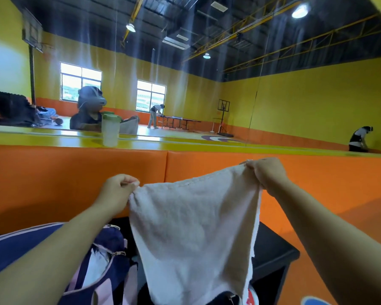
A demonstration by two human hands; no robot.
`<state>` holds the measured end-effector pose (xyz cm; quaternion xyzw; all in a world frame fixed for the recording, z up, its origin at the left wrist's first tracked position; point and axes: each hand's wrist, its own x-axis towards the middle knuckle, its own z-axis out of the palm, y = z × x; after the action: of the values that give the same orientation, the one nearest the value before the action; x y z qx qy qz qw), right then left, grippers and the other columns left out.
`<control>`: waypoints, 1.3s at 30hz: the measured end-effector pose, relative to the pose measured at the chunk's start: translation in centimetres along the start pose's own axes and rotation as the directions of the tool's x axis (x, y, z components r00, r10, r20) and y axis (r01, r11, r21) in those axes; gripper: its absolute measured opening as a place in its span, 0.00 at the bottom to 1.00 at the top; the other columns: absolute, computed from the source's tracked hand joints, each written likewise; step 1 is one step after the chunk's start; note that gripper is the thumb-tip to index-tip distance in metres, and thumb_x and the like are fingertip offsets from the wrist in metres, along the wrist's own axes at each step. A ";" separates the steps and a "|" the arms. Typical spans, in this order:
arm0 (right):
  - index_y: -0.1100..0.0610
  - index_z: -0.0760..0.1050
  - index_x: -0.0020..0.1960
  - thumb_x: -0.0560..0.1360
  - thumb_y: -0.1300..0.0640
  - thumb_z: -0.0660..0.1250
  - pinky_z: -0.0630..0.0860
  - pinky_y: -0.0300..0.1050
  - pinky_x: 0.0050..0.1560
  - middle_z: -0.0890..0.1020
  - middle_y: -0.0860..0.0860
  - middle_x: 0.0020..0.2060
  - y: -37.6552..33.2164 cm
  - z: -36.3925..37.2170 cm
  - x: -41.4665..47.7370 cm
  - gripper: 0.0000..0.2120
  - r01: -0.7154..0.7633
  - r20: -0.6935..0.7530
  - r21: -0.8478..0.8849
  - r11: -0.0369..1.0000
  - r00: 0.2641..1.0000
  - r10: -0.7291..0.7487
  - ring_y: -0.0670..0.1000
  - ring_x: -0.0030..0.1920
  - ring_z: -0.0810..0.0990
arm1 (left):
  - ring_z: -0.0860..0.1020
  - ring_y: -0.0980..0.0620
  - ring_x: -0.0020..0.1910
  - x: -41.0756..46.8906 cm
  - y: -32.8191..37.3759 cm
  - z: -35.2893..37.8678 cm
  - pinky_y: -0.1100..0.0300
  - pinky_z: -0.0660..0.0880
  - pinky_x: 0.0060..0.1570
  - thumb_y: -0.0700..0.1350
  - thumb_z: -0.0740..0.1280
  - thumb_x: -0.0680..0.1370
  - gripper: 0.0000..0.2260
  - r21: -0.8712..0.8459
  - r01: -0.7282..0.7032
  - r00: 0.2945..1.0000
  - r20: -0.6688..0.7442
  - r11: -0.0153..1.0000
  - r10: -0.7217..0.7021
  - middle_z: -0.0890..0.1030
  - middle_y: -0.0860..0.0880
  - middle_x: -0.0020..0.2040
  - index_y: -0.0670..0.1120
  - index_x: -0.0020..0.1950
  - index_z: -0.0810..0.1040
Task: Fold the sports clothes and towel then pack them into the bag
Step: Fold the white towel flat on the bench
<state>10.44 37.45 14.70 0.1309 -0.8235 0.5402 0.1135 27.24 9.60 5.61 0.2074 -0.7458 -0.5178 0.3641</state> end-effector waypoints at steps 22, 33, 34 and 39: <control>0.58 0.78 0.48 0.76 0.61 0.68 0.75 0.52 0.45 0.77 0.57 0.39 3.7 -2.3 -1.2 0.02 -0.072 0.058 0.285 0.956 0.997 0.058 0.55 0.39 0.74 | 0.75 0.49 0.52 -0.1 4.4 -3.4 0.56 0.72 0.51 0.41 0.75 0.69 0.08 0.152 -0.115 0.993 0.051 0.982 0.108 0.79 0.49 0.50 0.50 0.45 0.81; 0.63 0.80 0.55 0.66 0.66 0.76 0.80 0.38 0.39 0.83 0.56 0.44 3.2 -5.7 -2.6 0.18 0.216 0.173 0.177 0.960 0.954 -0.246 0.47 0.39 0.81 | 0.76 0.46 0.52 -0.2 5.0 -3.9 0.52 0.73 0.53 0.39 0.74 0.71 0.07 0.436 -0.358 0.934 0.161 0.825 0.320 0.80 0.46 0.52 0.46 0.48 0.84; 0.63 0.81 0.52 0.65 0.64 0.77 0.81 0.43 0.42 0.83 0.57 0.43 3.1 -5.8 -2.6 0.16 0.253 0.139 0.114 0.961 0.954 -0.267 0.49 0.38 0.81 | 0.76 0.47 0.51 -0.2 5.2 -3.9 0.53 0.72 0.51 0.39 0.73 0.72 0.06 0.440 -0.382 0.924 0.169 0.813 0.342 0.80 0.47 0.50 0.46 0.47 0.84; 0.58 0.81 0.41 0.68 0.57 0.76 0.79 0.48 0.37 0.81 0.52 0.33 2.4 -7.1 -3.1 0.06 0.394 0.033 0.013 0.919 0.918 -0.394 0.52 0.32 0.78 | 0.74 0.51 0.48 -1.1 6.8 -4.2 0.59 0.67 0.43 0.44 0.67 0.77 0.08 0.493 -0.473 0.876 0.178 0.730 0.448 0.79 0.48 0.50 0.45 0.52 0.83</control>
<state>12.84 45.12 14.42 0.3036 -0.7806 0.5063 0.2053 31.63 10.26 12.34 0.0949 -0.8938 -0.1937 0.3932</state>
